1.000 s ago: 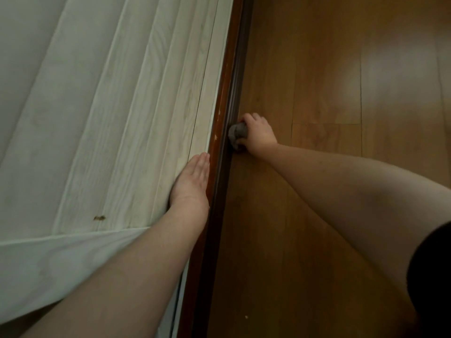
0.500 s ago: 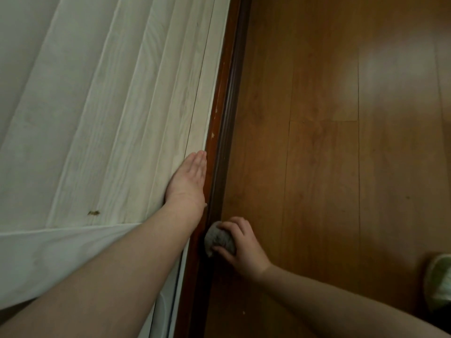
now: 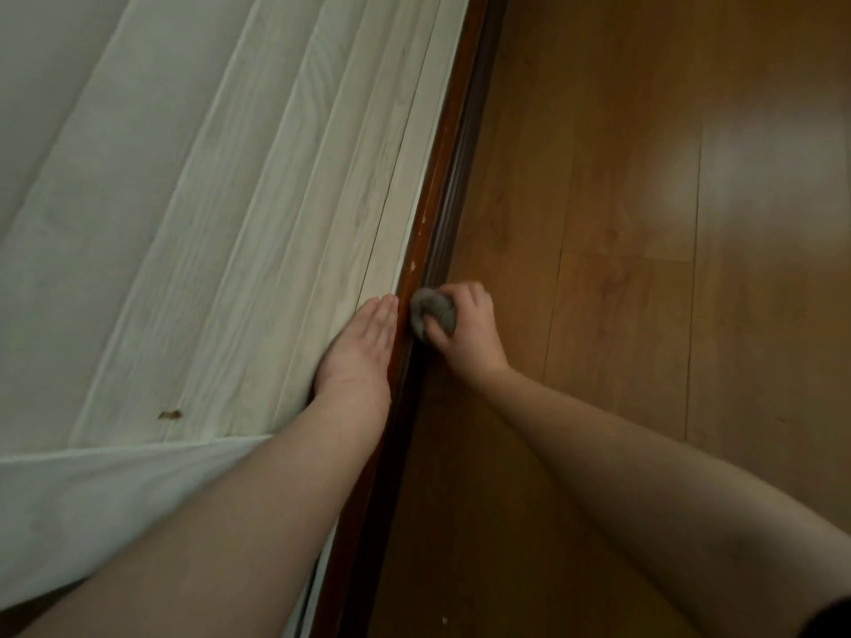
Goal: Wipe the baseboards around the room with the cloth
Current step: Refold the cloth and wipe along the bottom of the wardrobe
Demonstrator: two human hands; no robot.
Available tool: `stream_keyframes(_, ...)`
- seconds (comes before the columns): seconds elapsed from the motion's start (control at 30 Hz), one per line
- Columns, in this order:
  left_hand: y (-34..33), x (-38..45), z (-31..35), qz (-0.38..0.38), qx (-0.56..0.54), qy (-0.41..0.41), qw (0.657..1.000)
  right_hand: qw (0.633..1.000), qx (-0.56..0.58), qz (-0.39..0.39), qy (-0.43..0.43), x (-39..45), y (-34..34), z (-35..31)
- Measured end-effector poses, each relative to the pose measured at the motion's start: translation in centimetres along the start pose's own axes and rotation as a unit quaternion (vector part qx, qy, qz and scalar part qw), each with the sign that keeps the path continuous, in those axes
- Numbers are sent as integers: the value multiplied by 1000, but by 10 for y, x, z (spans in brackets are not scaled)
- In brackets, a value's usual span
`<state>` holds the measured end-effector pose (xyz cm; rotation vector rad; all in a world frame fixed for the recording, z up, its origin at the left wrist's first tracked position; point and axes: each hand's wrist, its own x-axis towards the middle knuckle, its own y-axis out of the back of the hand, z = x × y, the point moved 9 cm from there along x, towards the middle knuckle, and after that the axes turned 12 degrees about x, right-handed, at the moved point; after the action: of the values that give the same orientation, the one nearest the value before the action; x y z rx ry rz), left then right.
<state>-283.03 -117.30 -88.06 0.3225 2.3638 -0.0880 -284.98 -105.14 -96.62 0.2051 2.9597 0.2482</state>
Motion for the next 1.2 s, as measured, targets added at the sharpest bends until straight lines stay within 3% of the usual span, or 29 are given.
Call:
stream_keyframes(0.17, -4, 1, 4, 5, 7, 0, 1000, 997, -63, 12, -49, 118, 65, -23)
stream_keyframes(0.27, -3, -2, 1, 13, -4, 2, 1000, 993, -104, 22, -47, 142, 88, -36)
stream_keyframes(0.4, -3, -1, -1, 11, -7, 6, 1000, 996, -76, 51, -13, 110, 93, -28)
stream_keyframes(0.67, 17, 3, -2, -24, -23, 10, 999, 989, -139, -42, 25, -15, 65, 33)
stream_keyframes(0.83, 39, 29, -67, 51, -132, 157, 977, 988, -152, -28, 28, -50, 89, 52)
stream_keyframes(0.97, 46, 57, -106, 78, -127, 204, 968, 988, -152, -12, 17, -46, 104, 46)
stream_keyframes(1.2, 52, 93, -105, 81, -99, 221, 967, 980, -173, -31, 96, 22, 106, 21)
